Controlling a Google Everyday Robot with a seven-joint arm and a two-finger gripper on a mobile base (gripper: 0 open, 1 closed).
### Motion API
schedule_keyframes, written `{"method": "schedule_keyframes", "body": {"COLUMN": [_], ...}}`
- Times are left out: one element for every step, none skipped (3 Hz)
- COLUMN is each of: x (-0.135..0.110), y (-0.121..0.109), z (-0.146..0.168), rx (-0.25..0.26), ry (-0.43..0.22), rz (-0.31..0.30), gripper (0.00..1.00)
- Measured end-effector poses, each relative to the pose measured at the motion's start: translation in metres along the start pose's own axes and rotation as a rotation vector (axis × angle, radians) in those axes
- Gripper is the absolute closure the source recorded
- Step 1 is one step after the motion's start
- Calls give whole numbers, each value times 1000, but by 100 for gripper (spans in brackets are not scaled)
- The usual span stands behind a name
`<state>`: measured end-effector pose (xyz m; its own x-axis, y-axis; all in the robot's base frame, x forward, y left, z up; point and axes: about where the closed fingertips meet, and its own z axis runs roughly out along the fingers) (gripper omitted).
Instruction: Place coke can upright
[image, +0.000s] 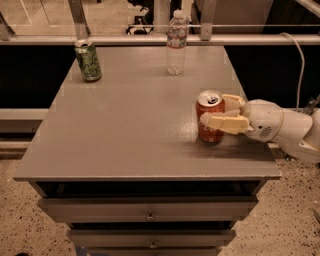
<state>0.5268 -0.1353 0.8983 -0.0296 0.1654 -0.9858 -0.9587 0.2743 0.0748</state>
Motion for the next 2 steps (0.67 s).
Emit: {"method": "schedule_keyframes", "body": {"x": [5,4], "y": [3,8], "z": [-15,-32], "rx": [33,69], "ry": [13,29], "rz": [4,0], "gripper": [28,5]}}
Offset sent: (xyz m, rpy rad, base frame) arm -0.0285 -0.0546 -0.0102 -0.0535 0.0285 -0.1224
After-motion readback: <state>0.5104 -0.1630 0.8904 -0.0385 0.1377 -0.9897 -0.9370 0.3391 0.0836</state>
